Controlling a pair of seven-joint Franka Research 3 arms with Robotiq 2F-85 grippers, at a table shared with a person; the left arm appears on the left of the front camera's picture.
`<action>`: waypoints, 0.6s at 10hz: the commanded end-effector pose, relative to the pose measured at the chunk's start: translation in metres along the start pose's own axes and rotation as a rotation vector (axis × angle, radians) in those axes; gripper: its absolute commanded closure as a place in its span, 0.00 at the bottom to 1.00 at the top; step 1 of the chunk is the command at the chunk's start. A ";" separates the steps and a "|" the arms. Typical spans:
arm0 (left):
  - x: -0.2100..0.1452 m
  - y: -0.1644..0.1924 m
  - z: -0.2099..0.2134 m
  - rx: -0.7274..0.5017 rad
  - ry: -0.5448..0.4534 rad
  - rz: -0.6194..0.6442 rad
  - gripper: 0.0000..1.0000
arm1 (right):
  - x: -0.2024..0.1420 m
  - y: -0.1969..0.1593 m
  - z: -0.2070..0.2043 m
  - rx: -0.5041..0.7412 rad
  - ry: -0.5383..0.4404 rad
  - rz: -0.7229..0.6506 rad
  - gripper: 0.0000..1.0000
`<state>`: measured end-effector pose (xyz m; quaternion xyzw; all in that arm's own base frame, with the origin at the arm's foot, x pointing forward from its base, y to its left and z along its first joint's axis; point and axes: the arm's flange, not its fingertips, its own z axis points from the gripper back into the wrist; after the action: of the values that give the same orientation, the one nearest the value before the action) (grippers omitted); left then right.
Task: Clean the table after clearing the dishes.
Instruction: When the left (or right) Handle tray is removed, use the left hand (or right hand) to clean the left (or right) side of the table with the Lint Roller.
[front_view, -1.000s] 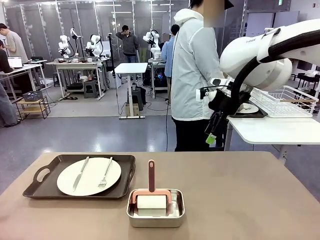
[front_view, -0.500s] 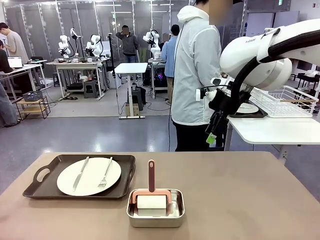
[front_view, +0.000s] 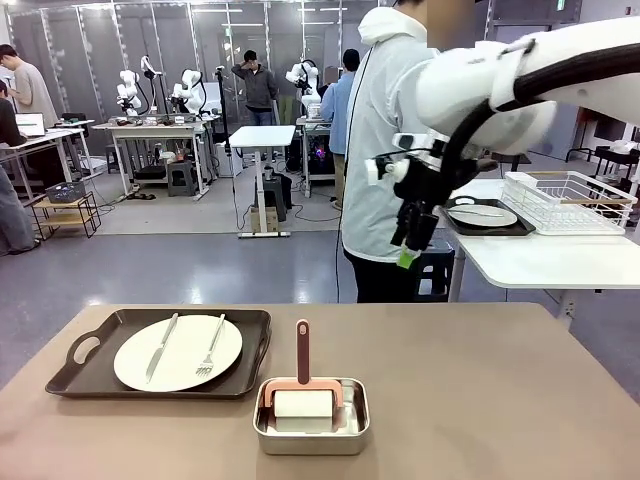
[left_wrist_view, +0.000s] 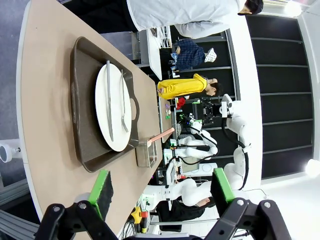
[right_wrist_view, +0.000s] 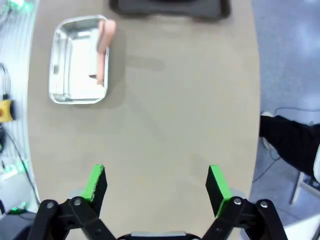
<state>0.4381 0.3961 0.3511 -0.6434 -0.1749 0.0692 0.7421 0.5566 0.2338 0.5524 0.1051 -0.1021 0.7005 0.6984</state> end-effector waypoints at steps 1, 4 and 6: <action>-0.001 -0.001 0.003 0.003 -0.005 -0.004 0.00 | 0.054 -0.035 -0.006 0.078 0.151 0.063 0.00; -0.001 -0.001 0.003 0.003 -0.005 -0.004 0.00 | 0.111 -0.037 -0.037 0.137 0.246 0.023 0.00; -0.001 -0.001 0.003 0.003 -0.005 -0.004 0.00 | 0.133 -0.019 -0.059 0.167 0.220 -0.032 0.00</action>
<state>0.4379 0.3964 0.3509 -0.6433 -0.1749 0.0696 0.7421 0.5734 0.3637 0.5213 0.0783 0.0297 0.7186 0.6904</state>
